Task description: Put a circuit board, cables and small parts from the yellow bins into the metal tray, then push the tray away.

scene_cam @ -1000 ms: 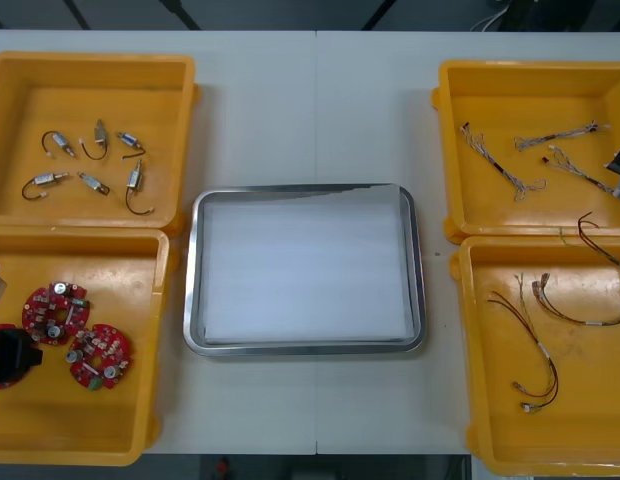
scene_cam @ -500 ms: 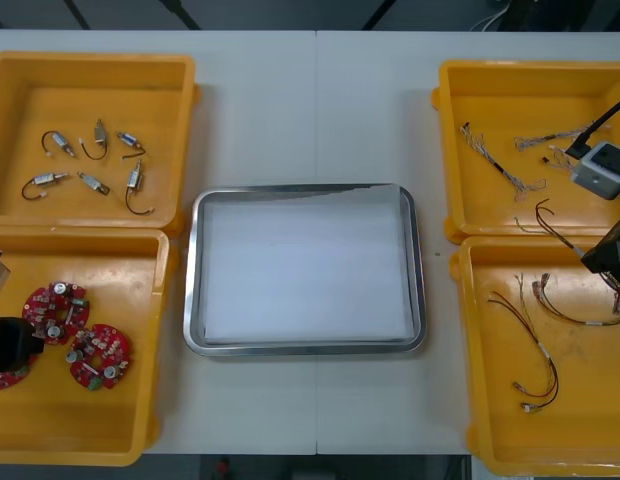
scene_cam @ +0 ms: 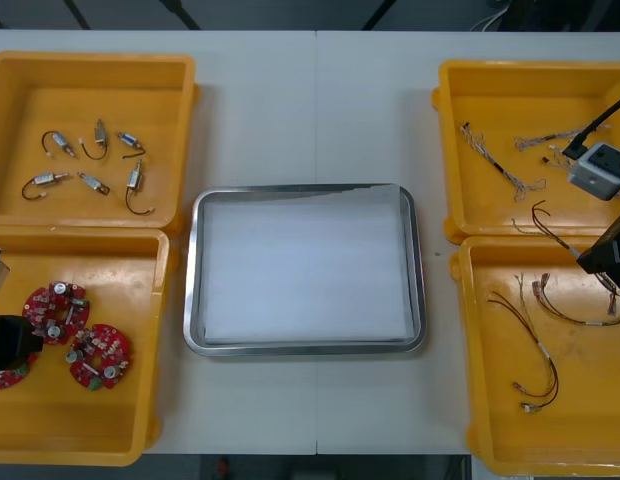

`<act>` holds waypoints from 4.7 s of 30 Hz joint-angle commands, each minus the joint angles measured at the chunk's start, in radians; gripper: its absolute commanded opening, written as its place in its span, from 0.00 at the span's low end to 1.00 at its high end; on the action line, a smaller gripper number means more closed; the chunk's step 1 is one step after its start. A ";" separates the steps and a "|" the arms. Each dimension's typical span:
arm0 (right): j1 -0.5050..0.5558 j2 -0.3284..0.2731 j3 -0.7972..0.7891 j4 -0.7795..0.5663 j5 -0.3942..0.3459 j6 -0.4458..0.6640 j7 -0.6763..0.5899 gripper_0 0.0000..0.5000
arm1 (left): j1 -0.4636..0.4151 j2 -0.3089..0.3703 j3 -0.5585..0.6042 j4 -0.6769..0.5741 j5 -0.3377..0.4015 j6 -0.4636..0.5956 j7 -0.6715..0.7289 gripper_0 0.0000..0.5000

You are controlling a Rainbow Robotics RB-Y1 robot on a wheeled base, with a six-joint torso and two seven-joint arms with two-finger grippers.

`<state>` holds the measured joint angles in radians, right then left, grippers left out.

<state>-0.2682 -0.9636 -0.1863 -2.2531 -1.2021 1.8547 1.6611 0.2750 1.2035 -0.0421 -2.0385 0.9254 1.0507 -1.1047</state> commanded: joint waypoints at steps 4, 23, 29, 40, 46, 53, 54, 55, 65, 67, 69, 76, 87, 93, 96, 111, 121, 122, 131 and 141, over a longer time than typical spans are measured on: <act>-0.026 0.006 0.005 -0.028 -0.002 -0.002 -0.035 0.00 | -0.031 0.042 -0.016 0.006 -0.013 -0.034 -0.076 1.00; -0.026 0.006 0.005 -0.028 -0.002 -0.002 -0.035 0.00 | -0.034 0.016 -0.041 0.047 0.009 -0.064 -0.103 1.00; -0.026 0.006 0.005 -0.028 -0.002 -0.002 -0.035 0.00 | -0.042 0.016 -0.071 0.055 0.000 -0.097 -0.101 1.00; -0.026 0.006 0.005 -0.028 -0.002 -0.002 -0.035 0.00 | -0.042 0.016 -0.073 0.078 0.010 -0.107 -0.106 1.00; -0.026 0.006 0.005 -0.028 -0.002 -0.002 -0.035 0.00 | -0.042 0.016 -0.073 0.087 0.026 -0.110 -0.110 0.94; -0.026 0.006 0.005 -0.028 -0.002 -0.002 -0.035 0.00 | -0.042 0.016 -0.074 0.092 0.038 -0.110 -0.116 0.60; -0.026 0.006 0.005 -0.028 -0.002 -0.002 -0.035 0.00 | -0.042 0.016 -0.073 0.093 0.038 -0.110 -0.116 0.43; -0.026 0.006 0.005 -0.028 -0.002 -0.002 -0.035 0.00 | -0.042 0.016 -0.073 0.093 0.038 -0.110 -0.116 0.35; -0.026 0.006 0.005 -0.028 -0.002 -0.002 -0.035 0.00 | -0.042 0.018 -0.074 0.096 0.039 -0.110 -0.119 0.00; -0.026 0.006 0.005 -0.028 -0.002 -0.002 -0.035 0.00 | -0.042 0.018 -0.074 0.095 0.039 -0.110 -0.122 0.00; -0.026 0.006 0.005 -0.028 -0.002 -0.002 -0.035 0.00 | -0.042 0.030 -0.074 0.095 0.043 -0.110 -0.124 0.00; -0.026 0.006 0.005 -0.028 -0.002 -0.002 -0.035 0.00 | -0.034 0.093 -0.073 0.083 0.076 -0.110 -0.136 0.00; -0.026 0.006 0.005 -0.028 -0.002 -0.002 -0.035 0.00 | -0.033 0.206 -0.059 0.070 0.204 -0.104 -0.149 0.00; -0.026 0.006 0.005 -0.028 -0.002 -0.002 -0.035 0.00 | -0.034 0.215 0.038 0.017 0.245 0.035 -0.139 0.00; -0.026 0.006 0.005 -0.028 -0.002 -0.002 -0.035 0.00 | -0.034 0.214 0.082 -0.017 0.254 0.098 -0.127 0.00; -0.026 0.006 0.005 -0.028 -0.002 -0.002 -0.035 0.00 | -0.191 0.203 0.255 -0.083 0.449 0.387 -0.043 0.00; -0.026 0.006 0.005 -0.028 -0.002 -0.002 -0.035 0.00 | -0.313 0.203 0.255 -0.140 0.498 0.417 0.117 0.00; -0.026 0.006 0.005 -0.028 -0.002 -0.002 -0.035 0.00 | -0.330 0.200 0.248 -0.147 0.498 0.417 0.137 0.00; -0.026 0.006 0.005 -0.028 -0.002 -0.002 -0.035 0.00 | -0.583 0.157 0.047 -0.163 0.449 0.430 0.270 0.00; -0.026 0.006 0.005 -0.028 -0.002 -0.002 -0.035 0.00 | -0.807 -0.007 -0.159 -0.170 0.309 0.503 0.459 0.00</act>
<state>-0.2689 -0.9632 -0.1860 -2.2547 -1.2022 1.8549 1.6611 -0.4463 1.2600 -0.1548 -2.1868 1.2755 1.5252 -0.7234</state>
